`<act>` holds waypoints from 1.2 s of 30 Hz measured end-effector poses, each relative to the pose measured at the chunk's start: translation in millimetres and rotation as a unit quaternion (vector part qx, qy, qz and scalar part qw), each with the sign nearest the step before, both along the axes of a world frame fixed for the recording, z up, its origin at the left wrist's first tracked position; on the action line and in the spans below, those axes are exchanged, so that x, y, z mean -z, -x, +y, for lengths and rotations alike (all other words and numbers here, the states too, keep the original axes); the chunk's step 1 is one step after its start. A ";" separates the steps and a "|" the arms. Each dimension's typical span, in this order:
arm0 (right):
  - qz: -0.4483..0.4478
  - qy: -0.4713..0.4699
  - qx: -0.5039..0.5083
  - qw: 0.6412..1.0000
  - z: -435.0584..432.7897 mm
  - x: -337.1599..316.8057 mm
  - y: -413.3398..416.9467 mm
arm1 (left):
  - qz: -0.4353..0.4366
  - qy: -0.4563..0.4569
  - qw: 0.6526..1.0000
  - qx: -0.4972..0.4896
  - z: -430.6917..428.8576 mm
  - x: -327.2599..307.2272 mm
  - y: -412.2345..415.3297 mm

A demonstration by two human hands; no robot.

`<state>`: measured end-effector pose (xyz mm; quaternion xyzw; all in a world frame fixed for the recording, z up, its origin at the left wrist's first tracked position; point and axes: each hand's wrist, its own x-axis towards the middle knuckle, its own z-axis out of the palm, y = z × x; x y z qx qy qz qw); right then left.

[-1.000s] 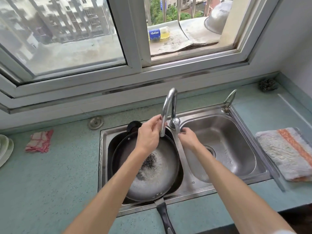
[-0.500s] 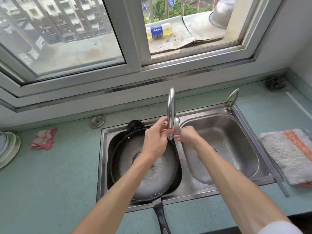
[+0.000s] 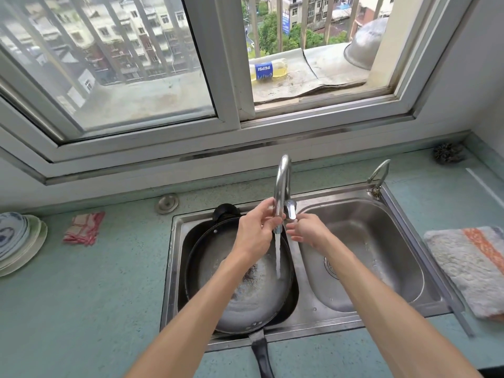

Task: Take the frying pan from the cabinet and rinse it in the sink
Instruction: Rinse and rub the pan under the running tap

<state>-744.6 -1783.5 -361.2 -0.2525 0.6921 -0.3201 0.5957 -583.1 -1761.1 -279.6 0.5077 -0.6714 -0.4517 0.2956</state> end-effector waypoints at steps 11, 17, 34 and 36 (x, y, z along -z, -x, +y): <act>0.041 -0.034 -0.128 0.990 58.0 -8.5 -17.2 | -0.037 0.033 0.999 -0.016 -7.0 4.3 -15.2; 0.080 -0.020 -0.226 0.971 85.7 15.4 -36.3 | -0.033 0.016 0.999 -0.023 -11.6 1.5 -23.6; 0.189 -0.074 -0.331 0.922 202.2 47.4 -96.6 | -0.291 -0.130 0.925 -0.206 89.2 152.8 -182.8; 0.192 -0.083 -0.330 0.920 212.0 49.7 -107.7 | -0.285 -0.116 0.927 -0.213 90.8 154.6 -189.2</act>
